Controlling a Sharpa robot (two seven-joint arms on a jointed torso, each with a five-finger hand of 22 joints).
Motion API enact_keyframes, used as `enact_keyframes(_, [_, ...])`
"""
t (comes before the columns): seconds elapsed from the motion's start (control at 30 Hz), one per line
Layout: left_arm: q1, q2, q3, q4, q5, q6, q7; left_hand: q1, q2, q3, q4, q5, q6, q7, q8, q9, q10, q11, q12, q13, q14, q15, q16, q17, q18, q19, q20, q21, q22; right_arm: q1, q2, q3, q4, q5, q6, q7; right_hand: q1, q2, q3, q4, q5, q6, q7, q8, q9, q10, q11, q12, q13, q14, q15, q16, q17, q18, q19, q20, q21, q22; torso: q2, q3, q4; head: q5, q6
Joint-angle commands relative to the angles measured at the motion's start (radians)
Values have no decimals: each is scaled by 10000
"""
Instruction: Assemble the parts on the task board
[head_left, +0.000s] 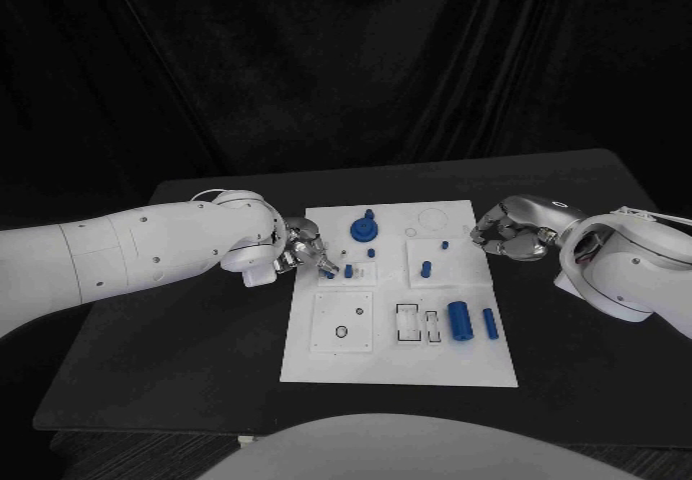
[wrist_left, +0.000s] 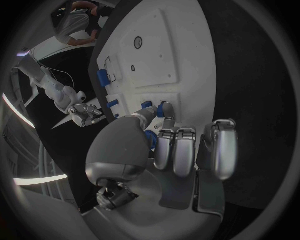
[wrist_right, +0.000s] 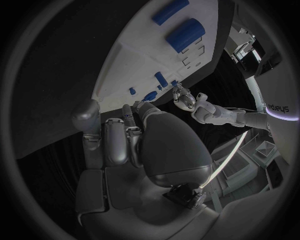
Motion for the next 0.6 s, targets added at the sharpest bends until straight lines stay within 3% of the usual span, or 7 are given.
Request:
enact_keyframes(0.03, [-138, 23, -89, -33, -59, 201, -119, 136, 3, 4, -91, 49, -98, -71, -57, -3, 1062, 39, -5, 2624, 1076, 51, 26, 2634, 119, -43, 28, -57, 2087, -23, -5, 7, -1, -7, 40, -181, 99, 17, 44, 15, 66, -67, 0, -61, -14, 176, -19, -64, 1726, 331, 25, -42, -7, 108, -49, -13, -30, 953, 2, 6, 9, -8, 2])
enact_keyframes(0.6, [-139, 16, -89, -50, -59, 186, -131, 447, 5, 94, -360, 143, -124, -84, -94, -28, 1062, 25, -5, 2624, 1076, 41, 26, 2634, 119, -39, 19, -57, 2088, -41, 3, 7, -11, -7, 80, -176, 113, 14, 69, -8, 66, -70, 2, -63, -18, 161, -18, -77, 1710, 329, 26, -54, -20, 109, -52, -13, -49, 949, 2, 1, 2, 18, 2])
